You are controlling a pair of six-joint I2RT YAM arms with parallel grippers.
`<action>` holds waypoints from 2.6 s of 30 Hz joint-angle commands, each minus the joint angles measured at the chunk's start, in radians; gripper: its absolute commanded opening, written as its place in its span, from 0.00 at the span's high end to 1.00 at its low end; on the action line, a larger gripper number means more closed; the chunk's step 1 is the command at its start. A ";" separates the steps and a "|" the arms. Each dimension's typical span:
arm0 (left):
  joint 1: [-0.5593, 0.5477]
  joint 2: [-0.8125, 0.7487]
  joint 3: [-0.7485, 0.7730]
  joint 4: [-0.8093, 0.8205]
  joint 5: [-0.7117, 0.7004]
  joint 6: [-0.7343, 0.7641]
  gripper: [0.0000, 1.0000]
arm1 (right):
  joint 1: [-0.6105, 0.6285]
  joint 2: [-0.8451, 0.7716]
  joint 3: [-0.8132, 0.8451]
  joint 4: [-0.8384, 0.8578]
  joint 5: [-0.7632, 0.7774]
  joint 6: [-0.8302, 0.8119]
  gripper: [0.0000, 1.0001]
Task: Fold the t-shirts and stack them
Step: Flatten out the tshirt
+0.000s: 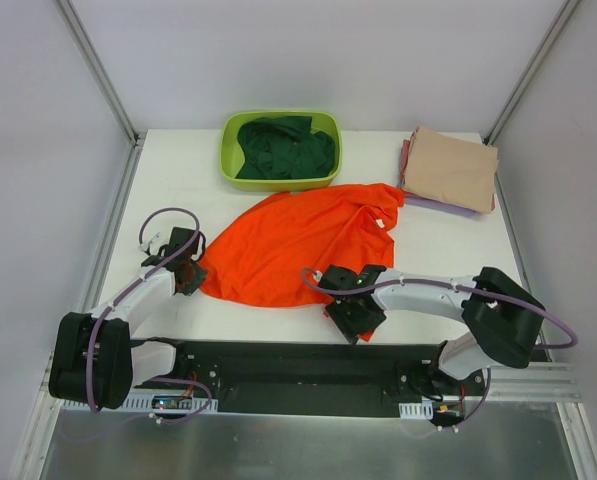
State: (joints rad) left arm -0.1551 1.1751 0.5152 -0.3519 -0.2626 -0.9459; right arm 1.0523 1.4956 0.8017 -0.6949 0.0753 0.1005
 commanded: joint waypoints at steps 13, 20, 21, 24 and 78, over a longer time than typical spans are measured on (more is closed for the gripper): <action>0.006 -0.057 0.000 -0.058 0.063 0.051 1.00 | -0.074 -0.052 0.007 -0.014 0.161 0.120 1.00; 0.006 -0.204 0.142 -0.059 0.059 0.079 1.00 | -0.274 -0.296 0.140 -0.057 0.296 0.026 1.00; 0.006 -0.206 0.181 -0.059 0.062 0.088 1.00 | -0.311 -0.314 0.175 -0.051 0.316 -0.004 1.00; 0.006 -0.189 0.328 -0.059 0.071 0.119 1.00 | -0.400 -0.330 0.321 -0.035 0.379 -0.079 1.00; 0.063 0.519 0.945 -0.070 0.218 0.420 1.00 | -0.762 0.308 1.007 0.122 0.018 -0.638 1.00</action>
State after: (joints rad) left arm -0.1295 1.4986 1.4525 -0.3897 -0.0864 -0.5381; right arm 0.3016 1.6642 1.8538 -0.6102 0.2176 -0.5694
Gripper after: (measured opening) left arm 0.011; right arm 0.010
